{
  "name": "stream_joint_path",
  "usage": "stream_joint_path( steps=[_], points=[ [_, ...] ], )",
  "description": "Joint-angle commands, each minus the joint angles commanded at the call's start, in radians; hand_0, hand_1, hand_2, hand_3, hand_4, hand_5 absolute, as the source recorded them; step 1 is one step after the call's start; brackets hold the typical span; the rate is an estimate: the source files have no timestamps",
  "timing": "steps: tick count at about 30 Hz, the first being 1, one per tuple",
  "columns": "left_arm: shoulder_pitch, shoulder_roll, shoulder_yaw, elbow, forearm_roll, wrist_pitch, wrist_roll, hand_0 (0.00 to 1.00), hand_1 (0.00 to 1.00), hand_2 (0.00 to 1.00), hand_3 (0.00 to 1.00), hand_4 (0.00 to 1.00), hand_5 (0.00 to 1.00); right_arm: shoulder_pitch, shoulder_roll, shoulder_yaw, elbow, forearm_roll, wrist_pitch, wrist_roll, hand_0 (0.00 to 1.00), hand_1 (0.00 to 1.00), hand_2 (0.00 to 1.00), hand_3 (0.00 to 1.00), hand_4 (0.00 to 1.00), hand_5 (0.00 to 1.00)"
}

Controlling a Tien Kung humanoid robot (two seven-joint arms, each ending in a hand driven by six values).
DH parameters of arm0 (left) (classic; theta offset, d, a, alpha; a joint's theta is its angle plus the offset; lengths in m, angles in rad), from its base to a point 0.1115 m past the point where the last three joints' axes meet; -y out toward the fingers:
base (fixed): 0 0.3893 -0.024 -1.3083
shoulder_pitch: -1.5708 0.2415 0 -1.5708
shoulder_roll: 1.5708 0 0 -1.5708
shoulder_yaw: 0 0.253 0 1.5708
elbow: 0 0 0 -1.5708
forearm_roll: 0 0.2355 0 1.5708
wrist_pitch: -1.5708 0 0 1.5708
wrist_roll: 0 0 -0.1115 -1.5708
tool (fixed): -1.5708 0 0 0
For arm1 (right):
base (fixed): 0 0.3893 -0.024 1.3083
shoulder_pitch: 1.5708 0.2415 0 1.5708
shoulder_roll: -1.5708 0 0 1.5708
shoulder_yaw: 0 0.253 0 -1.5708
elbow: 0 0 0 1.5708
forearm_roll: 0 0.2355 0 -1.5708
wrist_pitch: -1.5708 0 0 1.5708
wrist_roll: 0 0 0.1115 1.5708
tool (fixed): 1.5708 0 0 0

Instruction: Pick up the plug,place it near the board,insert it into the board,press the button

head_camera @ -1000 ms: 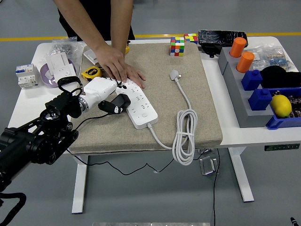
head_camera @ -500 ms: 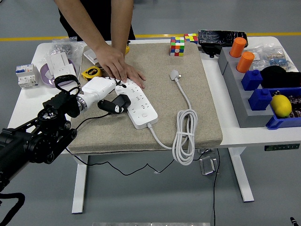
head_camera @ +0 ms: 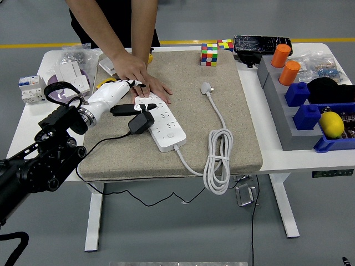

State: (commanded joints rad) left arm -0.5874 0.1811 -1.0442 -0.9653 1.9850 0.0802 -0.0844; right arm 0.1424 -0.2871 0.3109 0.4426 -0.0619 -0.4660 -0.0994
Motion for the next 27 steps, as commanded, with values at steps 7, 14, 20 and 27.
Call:
stream_joint_path(
  steps=[7,14,20,27],
  points=[
    [0.122,-0.007,-0.108,-0.208,-0.122,-0.034,0.087,0.96,0.992,0.976,0.962,0.998,0.998,0.0,0.001,0.008,0.0,-0.003,-0.001,0.0,0.964,0.85,0.783,0.797,0.998,0.998],
    [0.249,0.007,-0.15,-0.386,-0.255,-0.089,0.166,0.967,0.995,0.981,0.972,0.998,0.998,-0.003,0.004,0.019,-0.001,-0.006,-0.001,0.001,0.964,0.849,0.784,0.796,0.998,0.998],
    [0.336,0.035,-0.153,-0.455,-0.287,-0.11,0.174,0.973,0.993,0.973,0.965,0.998,0.998,-0.004,0.004,0.026,-0.001,-0.007,-0.002,0.0,0.962,0.849,0.783,0.796,0.998,0.998],
    [0.397,0.044,-0.144,-0.443,-0.282,-0.127,0.174,0.965,0.97,0.927,0.924,0.998,0.998,-0.003,0.006,0.032,-0.001,-0.011,-0.001,0.0,0.959,0.848,0.783,0.796,0.998,0.998]
  ],
)
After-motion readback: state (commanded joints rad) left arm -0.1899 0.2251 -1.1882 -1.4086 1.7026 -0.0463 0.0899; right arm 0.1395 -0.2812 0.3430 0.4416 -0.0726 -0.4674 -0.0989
